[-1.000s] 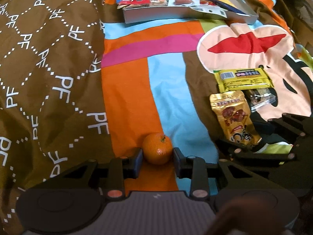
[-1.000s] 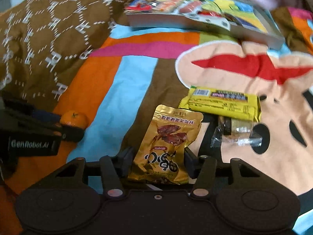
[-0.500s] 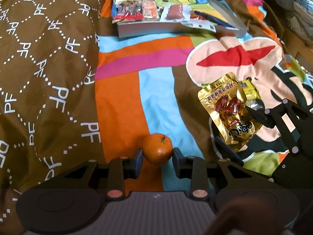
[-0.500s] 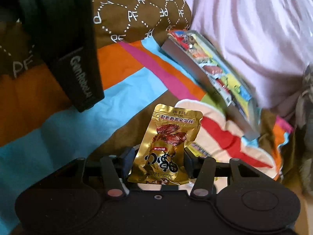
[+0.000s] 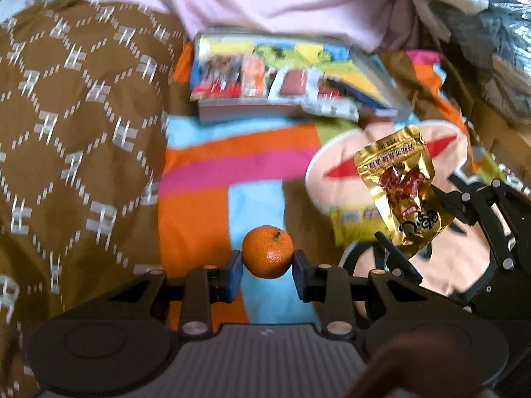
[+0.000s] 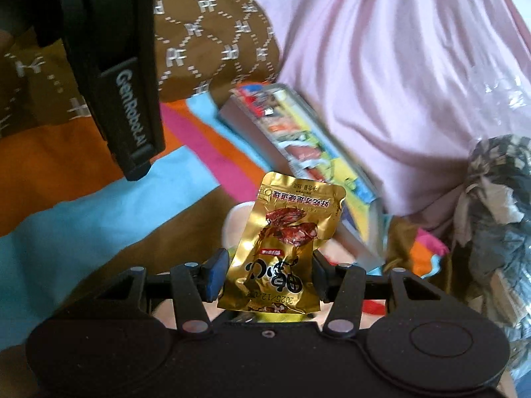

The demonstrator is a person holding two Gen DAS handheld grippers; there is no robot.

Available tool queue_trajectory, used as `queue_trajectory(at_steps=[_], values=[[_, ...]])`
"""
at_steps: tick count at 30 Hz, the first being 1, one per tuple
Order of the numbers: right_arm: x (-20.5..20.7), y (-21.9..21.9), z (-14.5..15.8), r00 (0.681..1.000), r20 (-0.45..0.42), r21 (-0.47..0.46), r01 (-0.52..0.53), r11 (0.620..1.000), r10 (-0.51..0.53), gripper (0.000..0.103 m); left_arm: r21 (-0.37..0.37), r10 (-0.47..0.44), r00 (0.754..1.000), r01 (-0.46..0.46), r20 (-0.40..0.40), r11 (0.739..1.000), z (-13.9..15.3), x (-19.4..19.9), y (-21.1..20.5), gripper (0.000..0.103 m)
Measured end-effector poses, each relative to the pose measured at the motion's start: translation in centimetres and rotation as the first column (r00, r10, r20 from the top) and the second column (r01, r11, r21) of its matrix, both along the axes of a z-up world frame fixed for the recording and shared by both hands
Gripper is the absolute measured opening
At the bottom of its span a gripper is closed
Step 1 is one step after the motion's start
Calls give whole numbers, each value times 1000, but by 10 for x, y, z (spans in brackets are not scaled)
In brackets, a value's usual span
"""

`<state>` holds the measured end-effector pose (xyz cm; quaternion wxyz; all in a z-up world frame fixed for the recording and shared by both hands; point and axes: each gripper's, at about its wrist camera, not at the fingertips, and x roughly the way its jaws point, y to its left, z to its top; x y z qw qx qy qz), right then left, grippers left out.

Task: Organize snacks
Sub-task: 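Carry the orange and gold pouch up into the grey tray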

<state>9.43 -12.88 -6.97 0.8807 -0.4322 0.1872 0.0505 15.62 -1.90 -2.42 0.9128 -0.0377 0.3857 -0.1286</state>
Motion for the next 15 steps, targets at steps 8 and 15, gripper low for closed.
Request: queue_trajectory(at_steps=[8,15], values=[[49,-33,23,987,143,68,59,996,-68,54,-29,15,993,-12,119,1000,31,49,-25,35],[105,-70,46,938,286,199,142,970,-196,54,-98,43,981,-25,188,995,60,110,-47,35]])
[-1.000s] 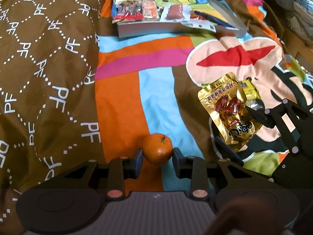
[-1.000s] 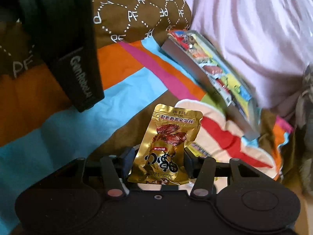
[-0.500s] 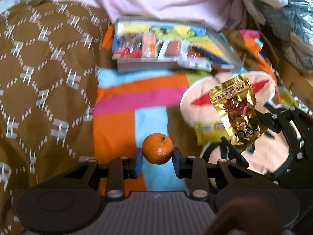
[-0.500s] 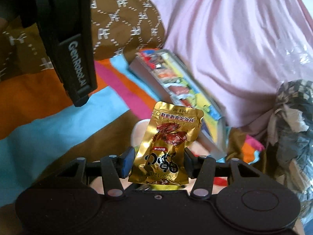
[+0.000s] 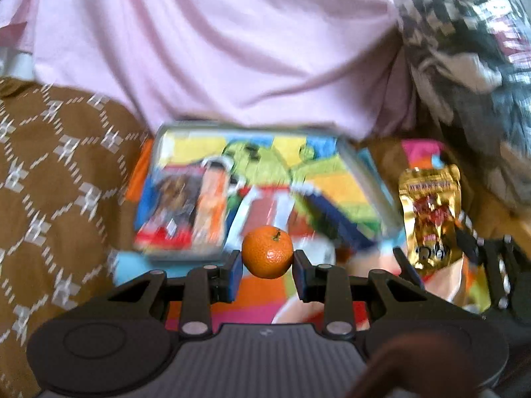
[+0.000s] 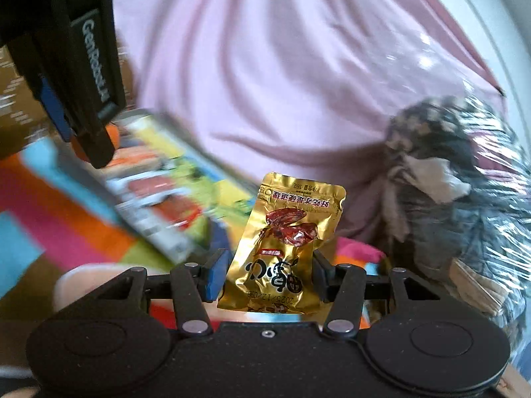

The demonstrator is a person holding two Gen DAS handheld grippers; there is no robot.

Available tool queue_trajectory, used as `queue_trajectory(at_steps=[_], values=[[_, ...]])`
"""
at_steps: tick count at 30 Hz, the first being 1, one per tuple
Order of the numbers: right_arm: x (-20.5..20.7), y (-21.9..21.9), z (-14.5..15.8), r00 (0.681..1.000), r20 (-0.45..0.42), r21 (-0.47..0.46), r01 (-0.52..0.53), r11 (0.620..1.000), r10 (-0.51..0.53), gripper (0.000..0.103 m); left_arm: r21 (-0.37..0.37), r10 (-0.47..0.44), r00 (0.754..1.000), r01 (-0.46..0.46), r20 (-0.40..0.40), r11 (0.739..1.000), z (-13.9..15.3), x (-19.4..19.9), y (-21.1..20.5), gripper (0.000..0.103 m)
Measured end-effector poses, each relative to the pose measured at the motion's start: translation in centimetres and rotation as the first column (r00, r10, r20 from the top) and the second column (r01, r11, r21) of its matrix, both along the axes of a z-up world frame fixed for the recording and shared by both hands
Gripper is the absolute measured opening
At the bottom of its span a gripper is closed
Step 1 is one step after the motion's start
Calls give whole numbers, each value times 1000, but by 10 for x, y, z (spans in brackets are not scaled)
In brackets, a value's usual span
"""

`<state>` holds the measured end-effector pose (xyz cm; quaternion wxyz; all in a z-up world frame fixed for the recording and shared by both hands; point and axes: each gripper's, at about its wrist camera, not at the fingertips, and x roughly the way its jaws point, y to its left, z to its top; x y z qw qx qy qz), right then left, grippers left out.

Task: Organize snacks
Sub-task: 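Carry the orange and gold pouch up into the grey tray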

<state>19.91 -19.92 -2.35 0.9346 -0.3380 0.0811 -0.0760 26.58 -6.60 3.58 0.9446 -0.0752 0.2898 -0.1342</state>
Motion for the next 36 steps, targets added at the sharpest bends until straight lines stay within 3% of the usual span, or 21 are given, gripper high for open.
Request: queue_trajectory(at_steps=[7,14,25,36], values=[[58,-43,14,996,77,53,38,998,-42,54,-46,-2,1000,1,-23,999,10,66,-31,35],[87,-50,6,999,40,85,24,996,-28,54,-4,-9,997,9,-79,1000,-7,105,-60,35],[106,-53,-6,997,-68,128,32,991,-23,54,28,-30,987,35,-155,999,-30,124,-86,35],[110,-55,-7,995,-96,143,39,989,-26,55,69,-23,989,33,-146,997,-33,125,-93,37]])
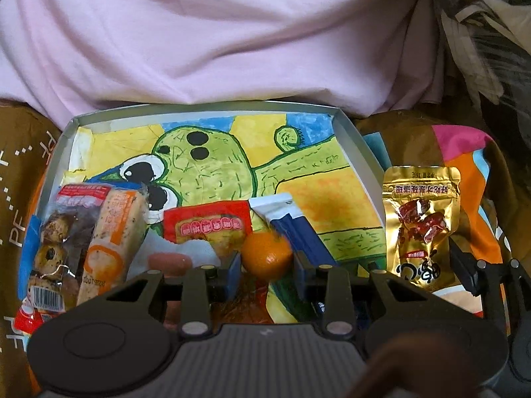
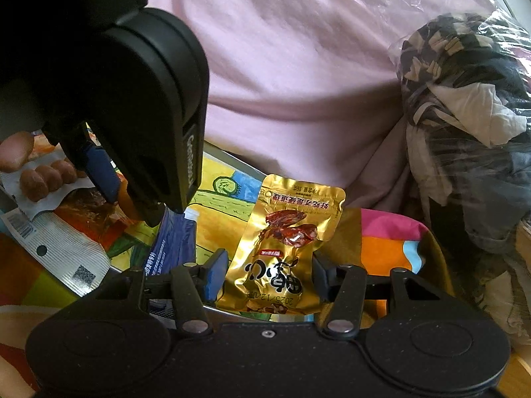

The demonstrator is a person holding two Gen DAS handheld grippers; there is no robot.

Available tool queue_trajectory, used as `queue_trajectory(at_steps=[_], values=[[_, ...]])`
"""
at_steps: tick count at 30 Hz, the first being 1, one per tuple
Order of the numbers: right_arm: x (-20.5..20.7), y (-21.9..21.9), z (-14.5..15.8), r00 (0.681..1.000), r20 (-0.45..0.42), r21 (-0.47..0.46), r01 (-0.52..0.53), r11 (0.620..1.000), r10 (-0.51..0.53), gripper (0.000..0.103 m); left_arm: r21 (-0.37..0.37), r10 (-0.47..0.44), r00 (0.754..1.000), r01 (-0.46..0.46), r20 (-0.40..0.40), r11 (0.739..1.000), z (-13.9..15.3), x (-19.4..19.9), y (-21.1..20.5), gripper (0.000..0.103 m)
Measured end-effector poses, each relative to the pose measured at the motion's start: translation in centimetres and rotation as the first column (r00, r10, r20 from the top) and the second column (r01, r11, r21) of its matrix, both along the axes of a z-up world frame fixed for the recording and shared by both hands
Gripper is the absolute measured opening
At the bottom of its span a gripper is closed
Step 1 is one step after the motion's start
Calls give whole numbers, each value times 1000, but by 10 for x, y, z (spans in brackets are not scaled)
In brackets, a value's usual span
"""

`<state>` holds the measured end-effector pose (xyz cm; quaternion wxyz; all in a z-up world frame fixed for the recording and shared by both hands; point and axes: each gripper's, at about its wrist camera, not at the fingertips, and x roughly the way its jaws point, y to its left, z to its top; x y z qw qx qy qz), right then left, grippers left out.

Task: Organize snacks
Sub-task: 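Carry the orange and gold pouch up into the grey tray, then open both tools to release the orange and pouch inside the tray, then withdraw both tools from the tray toward the yellow bar and wrapped biscuit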

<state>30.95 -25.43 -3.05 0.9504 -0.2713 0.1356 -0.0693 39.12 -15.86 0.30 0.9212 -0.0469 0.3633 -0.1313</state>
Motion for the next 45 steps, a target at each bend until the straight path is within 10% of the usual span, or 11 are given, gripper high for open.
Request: queue_trajectory(at_steps=[8,24,45], values=[[0,0,-1,1000,13,-9,8,1000,-8,68,-33,16,1000,-16,-3,999,3,-1,6,48],[-39,-11,31,987,157,87,16,996,-29,101,-53,115,977,-107,179,993,45,-55,32,101],[-156,-16,71,970,243,327,-63,943,-19,102,-62,145,945,-132,294,989,57,-168,79,103]])
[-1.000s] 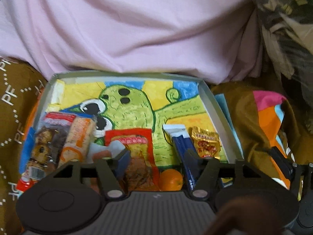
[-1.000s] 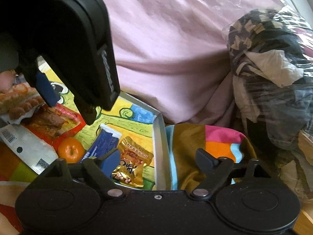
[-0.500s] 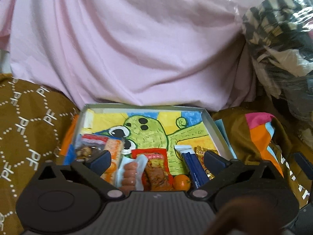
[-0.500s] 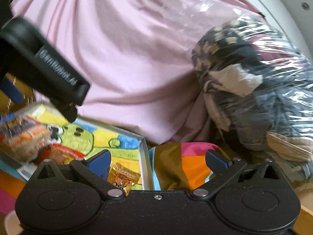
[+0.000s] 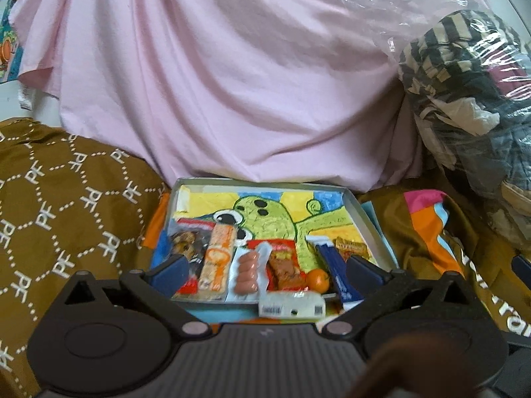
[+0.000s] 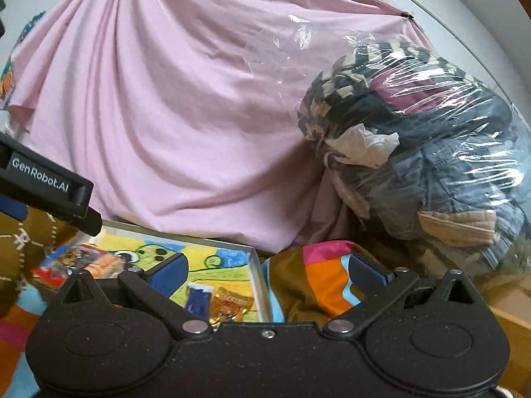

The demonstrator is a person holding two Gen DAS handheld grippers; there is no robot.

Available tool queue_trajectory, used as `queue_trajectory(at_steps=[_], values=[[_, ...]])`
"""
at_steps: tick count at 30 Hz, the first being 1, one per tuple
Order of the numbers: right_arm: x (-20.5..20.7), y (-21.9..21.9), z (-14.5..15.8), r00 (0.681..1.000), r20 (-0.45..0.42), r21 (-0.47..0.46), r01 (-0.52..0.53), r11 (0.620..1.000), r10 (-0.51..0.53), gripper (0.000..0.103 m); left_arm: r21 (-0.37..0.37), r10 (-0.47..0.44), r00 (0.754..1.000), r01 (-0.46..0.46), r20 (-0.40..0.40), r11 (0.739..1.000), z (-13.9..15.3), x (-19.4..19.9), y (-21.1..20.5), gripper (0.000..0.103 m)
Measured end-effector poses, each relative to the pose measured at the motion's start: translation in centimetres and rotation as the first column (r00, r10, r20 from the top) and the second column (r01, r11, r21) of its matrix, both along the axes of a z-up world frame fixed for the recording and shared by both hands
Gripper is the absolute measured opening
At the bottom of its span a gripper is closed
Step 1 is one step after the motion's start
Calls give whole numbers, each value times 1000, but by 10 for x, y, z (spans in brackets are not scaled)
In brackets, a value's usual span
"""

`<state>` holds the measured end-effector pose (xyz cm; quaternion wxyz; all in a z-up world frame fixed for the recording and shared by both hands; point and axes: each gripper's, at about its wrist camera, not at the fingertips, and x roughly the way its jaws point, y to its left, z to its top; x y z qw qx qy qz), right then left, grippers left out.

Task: Organize snacks
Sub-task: 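Withdraw both tools from the tray toward the yellow bar and wrapped biscuit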

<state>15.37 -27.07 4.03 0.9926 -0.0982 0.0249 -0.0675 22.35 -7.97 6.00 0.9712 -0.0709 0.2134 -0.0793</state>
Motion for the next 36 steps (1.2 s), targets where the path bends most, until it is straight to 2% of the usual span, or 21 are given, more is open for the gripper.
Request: queue_trajectory(at_steps=[12,21,26,32,36], values=[[-61,19,-9,996,-71,33,-45,998,47,102,23,2,999,-2,-34,1000,-24,-59,29,103],[-95,19,-20,978,-195,117,-51,992,73,102,57,-8,995,13,-97,998,-47,-94,41,103],[-105,22,-31,953,-288,152,-48,987,90,102,68,-11,990,21,-141,997,-63,-109,48,103],[-105,34,-42,918,-383,119,-66,991,107,102,94,0,968,24,-251,995,-79,-109,58,103],[-96,43,-51,884,-456,82,-74,994,103,102,127,-4,958,42,-287,991,-85,-108,59,103]])
